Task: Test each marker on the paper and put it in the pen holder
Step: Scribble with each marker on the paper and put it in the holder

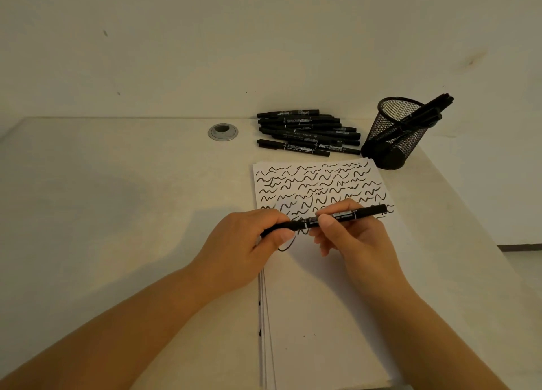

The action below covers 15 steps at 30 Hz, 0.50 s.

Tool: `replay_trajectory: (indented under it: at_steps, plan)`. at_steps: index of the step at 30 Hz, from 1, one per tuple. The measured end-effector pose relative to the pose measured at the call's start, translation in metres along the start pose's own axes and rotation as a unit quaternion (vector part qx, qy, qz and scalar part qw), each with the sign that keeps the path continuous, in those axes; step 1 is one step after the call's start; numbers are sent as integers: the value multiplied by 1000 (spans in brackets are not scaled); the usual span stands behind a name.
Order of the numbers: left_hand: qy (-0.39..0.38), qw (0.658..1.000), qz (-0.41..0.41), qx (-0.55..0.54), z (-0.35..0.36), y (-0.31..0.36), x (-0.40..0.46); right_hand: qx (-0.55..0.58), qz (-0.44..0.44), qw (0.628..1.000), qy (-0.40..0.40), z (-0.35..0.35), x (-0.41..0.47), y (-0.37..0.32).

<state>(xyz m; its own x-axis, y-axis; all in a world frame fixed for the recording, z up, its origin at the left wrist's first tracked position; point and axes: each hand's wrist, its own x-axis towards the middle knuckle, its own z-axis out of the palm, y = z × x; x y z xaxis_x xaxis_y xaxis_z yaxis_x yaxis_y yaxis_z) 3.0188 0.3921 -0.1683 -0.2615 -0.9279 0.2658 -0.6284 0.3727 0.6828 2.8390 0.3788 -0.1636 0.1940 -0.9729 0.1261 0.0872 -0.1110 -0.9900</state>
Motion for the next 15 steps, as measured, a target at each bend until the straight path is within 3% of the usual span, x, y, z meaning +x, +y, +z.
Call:
replay_trajectory:
  at_steps: [15]
  plan:
    - [-47, 993, -15, -110, 3, -8, -2, 6, -44, 997, -68, 1, -1, 4]
